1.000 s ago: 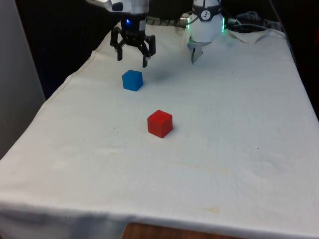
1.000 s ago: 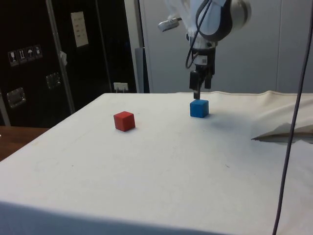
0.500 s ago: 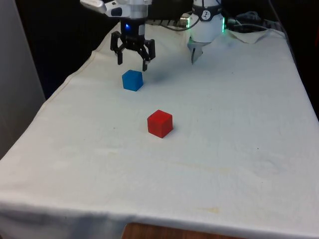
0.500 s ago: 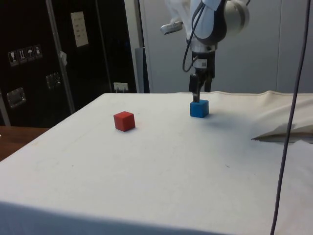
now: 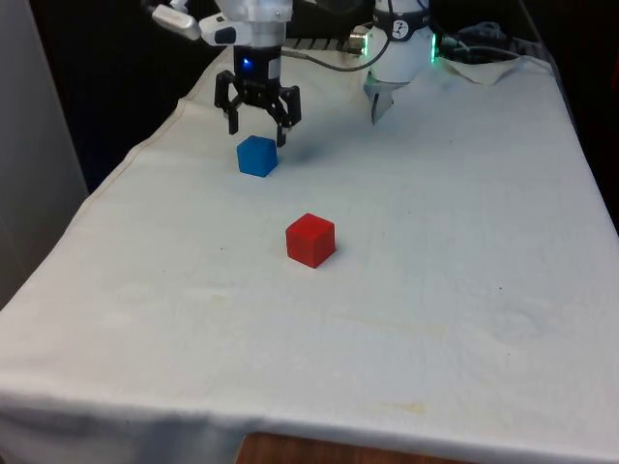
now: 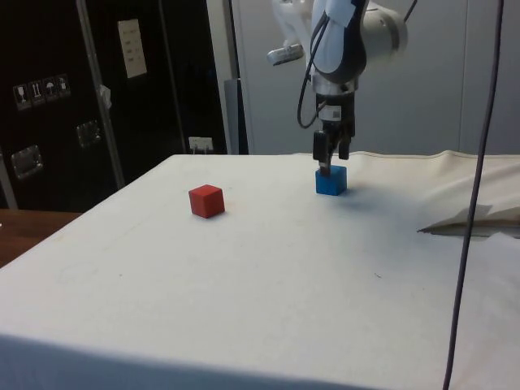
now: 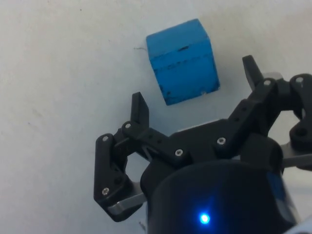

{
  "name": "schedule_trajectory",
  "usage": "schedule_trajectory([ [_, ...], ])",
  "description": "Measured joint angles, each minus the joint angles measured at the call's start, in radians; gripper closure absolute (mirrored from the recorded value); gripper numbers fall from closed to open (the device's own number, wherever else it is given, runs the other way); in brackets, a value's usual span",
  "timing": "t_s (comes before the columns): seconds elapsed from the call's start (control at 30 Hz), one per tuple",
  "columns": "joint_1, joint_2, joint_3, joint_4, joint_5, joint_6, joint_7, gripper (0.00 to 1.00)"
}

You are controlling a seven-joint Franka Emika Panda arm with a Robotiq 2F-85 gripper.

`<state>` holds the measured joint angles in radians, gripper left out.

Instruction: Stack the two cubes.

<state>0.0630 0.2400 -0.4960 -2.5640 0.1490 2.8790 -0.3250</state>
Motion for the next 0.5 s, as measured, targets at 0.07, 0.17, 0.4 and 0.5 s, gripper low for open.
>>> schedule_trajectory([
  [0.07, -0.001, 0.007, 0.000, 0.002, 0.008, -0.001, -0.007, 0.00],
  [0.17, -0.002, 0.023, 0.001, 0.011, 0.024, -0.001, -0.019, 0.00],
  [0.4, -0.002, 0.037, 0.003, 0.018, 0.042, -0.001, -0.032, 0.00],
  [0.5, -0.001, 0.049, 0.006, 0.024, 0.054, -0.001, -0.038, 0.00],
])
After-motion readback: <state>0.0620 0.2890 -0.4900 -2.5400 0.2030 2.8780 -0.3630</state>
